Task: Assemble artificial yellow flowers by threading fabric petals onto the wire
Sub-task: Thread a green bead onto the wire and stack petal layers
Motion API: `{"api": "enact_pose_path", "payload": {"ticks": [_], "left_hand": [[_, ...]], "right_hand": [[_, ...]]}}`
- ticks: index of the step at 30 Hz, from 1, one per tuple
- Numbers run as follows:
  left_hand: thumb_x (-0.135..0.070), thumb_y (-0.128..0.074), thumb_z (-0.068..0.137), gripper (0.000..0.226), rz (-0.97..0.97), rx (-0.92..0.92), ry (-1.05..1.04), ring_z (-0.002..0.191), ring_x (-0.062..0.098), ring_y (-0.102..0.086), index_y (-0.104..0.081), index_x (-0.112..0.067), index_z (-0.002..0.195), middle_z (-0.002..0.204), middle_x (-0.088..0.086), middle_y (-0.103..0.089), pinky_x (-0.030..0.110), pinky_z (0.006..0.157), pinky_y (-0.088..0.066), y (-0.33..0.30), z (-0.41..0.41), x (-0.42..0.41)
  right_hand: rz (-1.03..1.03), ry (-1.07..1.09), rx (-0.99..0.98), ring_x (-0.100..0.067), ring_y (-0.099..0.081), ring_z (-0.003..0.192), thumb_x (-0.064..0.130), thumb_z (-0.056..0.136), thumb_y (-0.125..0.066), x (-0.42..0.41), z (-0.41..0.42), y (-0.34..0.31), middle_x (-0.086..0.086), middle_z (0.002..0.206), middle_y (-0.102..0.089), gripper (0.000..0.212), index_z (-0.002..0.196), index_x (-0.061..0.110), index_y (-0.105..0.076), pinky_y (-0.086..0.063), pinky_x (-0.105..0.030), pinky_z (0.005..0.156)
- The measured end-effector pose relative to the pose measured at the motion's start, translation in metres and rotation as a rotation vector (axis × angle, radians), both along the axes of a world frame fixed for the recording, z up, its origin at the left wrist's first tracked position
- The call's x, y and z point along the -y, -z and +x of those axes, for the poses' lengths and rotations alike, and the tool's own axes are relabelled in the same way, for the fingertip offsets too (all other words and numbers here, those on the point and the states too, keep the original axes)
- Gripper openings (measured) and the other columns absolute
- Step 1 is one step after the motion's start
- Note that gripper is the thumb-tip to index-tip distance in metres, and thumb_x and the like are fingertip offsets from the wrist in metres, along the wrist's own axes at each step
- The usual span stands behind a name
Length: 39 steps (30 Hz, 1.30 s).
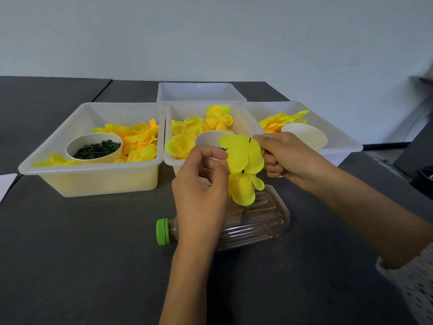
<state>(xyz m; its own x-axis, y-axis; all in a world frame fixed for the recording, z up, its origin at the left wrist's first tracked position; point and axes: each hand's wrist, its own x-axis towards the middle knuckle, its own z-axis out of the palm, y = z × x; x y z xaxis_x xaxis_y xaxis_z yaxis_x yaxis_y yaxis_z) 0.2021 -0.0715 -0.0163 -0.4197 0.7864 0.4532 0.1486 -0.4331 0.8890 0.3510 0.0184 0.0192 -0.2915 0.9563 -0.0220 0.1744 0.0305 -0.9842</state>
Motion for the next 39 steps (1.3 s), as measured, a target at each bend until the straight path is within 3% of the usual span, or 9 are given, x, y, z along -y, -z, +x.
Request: {"api": "enact_pose_path", "payload": {"ticks": [5, 8, 13, 17, 24, 28, 30, 36, 39], "left_hand": [[-0.016, -0.055, 0.084, 0.014, -0.015, -0.008, 0.001, 0.07, 0.034, -0.058, -0.066, -0.024, 0.08, 0.072, 0.009, -0.063, 0.037, 0.052, -0.042, -0.004, 0.0, 0.004], [-0.019, -0.054, 0.08, 0.014, -0.025, -0.004, -0.002, 0.071, 0.034, -0.059, -0.066, -0.026, 0.079, 0.071, 0.013, -0.06, 0.037, 0.052, -0.042, -0.004, -0.002, 0.004], [-0.02, -0.053, 0.078, 0.014, -0.05, -0.074, -0.022, 0.059, 0.019, -0.053, -0.065, -0.028, 0.079, 0.063, 0.006, -0.057, 0.021, 0.049, -0.038, 0.0, -0.005, 0.004], [-0.022, -0.051, 0.077, 0.013, -0.061, -0.147, -0.028, 0.053, 0.006, -0.042, -0.063, -0.027, 0.079, 0.058, -0.002, -0.053, 0.018, 0.048, -0.033, 0.001, -0.007, 0.004], [-0.028, -0.056, 0.071, 0.004, -0.195, -0.413, -0.081, 0.057, 0.011, -0.052, -0.054, -0.029, 0.074, 0.057, -0.009, -0.054, 0.033, 0.054, -0.045, 0.004, -0.007, 0.007], [-0.022, -0.061, 0.075, 0.016, -0.215, -0.547, -0.12, 0.057, 0.01, -0.052, -0.048, -0.029, 0.07, 0.058, -0.009, -0.054, 0.028, 0.052, -0.034, 0.005, 0.0, 0.008], [-0.022, -0.061, 0.075, 0.016, -0.261, -0.594, -0.141, 0.059, 0.009, -0.052, -0.047, -0.028, 0.07, 0.058, -0.007, -0.054, 0.03, 0.055, -0.033, 0.006, 0.0, 0.007], [-0.028, -0.059, 0.075, 0.013, -0.287, -0.602, -0.117, 0.061, 0.008, -0.052, -0.048, -0.029, 0.069, 0.06, -0.008, -0.055, 0.029, 0.052, -0.03, 0.009, 0.0, 0.006], [-0.037, -0.047, 0.076, 0.011, -0.295, -0.481, -0.156, 0.06, 0.013, -0.051, -0.048, -0.027, 0.071, 0.057, -0.008, -0.054, 0.029, 0.052, -0.031, 0.01, -0.004, 0.004]], "right_hand": [[-0.065, -0.006, 0.061, -0.01, -0.019, 0.037, 0.029, 0.099, -0.051, -0.002, 0.006, 0.003, 0.004, 0.044, -0.025, 0.043, 0.059, 0.021, -0.039, -0.021, -0.019, 0.039], [-0.08, -0.019, 0.101, -0.011, -0.02, 0.039, 0.03, 0.098, -0.052, -0.003, 0.012, 0.005, 0.004, 0.045, -0.025, 0.041, 0.06, 0.021, -0.039, -0.022, -0.021, 0.041], [-0.069, -0.034, 0.17, -0.013, -0.022, 0.041, 0.029, 0.097, -0.053, 0.0, 0.014, 0.01, 0.0, 0.049, -0.029, 0.042, 0.056, 0.021, -0.045, -0.022, -0.022, 0.043], [-0.053, -0.047, 0.203, -0.014, -0.022, 0.043, 0.026, 0.098, -0.052, 0.003, 0.012, 0.013, -0.003, 0.051, -0.028, 0.044, 0.055, 0.02, -0.049, -0.022, -0.023, 0.045], [0.03, -0.034, 0.304, -0.01, -0.027, 0.043, 0.027, 0.1, -0.05, 0.008, 0.008, 0.02, 0.002, 0.049, -0.034, 0.054, 0.047, 0.025, -0.057, -0.022, -0.023, 0.045], [0.201, -0.01, 0.409, -0.015, -0.04, 0.06, 0.022, 0.098, -0.054, 0.005, 0.003, 0.025, -0.01, 0.064, -0.043, 0.042, 0.069, -0.008, -0.055, -0.034, -0.025, 0.059], [0.253, 0.008, 0.462, -0.016, -0.041, 0.063, 0.021, 0.098, -0.054, 0.004, 0.002, 0.031, -0.012, 0.066, -0.043, 0.04, 0.07, -0.008, -0.054, -0.037, -0.028, 0.062], [0.368, 0.052, 0.546, -0.006, -0.031, 0.052, 0.023, 0.097, -0.054, 0.008, 0.005, 0.038, -0.002, 0.057, -0.038, 0.04, 0.059, 0.01, -0.049, -0.027, -0.02, 0.049], [0.373, 0.057, 0.554, -0.005, -0.033, 0.052, 0.024, 0.098, -0.051, 0.01, 0.008, 0.037, -0.002, 0.057, -0.039, 0.041, 0.06, 0.008, -0.048, -0.029, -0.019, 0.05]]}}
